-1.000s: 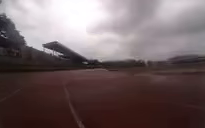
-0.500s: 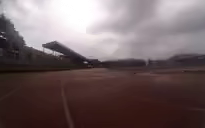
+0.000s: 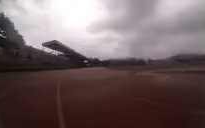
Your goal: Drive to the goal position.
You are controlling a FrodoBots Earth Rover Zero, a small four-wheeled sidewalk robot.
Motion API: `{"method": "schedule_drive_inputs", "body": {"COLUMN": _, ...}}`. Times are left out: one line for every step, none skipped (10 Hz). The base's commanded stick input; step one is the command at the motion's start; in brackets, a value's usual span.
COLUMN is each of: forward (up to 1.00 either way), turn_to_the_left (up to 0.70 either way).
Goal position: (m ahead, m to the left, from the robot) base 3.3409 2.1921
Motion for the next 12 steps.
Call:
{"method": "schedule_drive_inputs", "body": {"forward": 0.5, "turn_to_the_left": 0.0}}
{"method": "schedule_drive_inputs", "body": {"forward": 0.5, "turn_to_the_left": 0.0}}
{"method": "schedule_drive_inputs", "body": {"forward": 0.5, "turn_to_the_left": 0.0}}
{"method": "schedule_drive_inputs", "body": {"forward": 0.5, "turn_to_the_left": 0.0}}
{"method": "schedule_drive_inputs", "body": {"forward": 0.5, "turn_to_the_left": 0.0}}
{"method": "schedule_drive_inputs", "body": {"forward": 0.5, "turn_to_the_left": 0.0}}
{"method": "schedule_drive_inputs", "body": {"forward": 0.5, "turn_to_the_left": 0.0}}
{"method": "schedule_drive_inputs", "body": {"forward": 0.5, "turn_to_the_left": 0.0}}
{"method": "schedule_drive_inputs", "body": {"forward": 0.5, "turn_to_the_left": 0.0}}
{"method": "schedule_drive_inputs", "body": {"forward": 0.5, "turn_to_the_left": 0.0}}
{"method": "schedule_drive_inputs", "body": {"forward": 0.5, "turn_to_the_left": 0.0}}
{"method": "schedule_drive_inputs", "body": {"forward": 0.5, "turn_to_the_left": 0.0}}
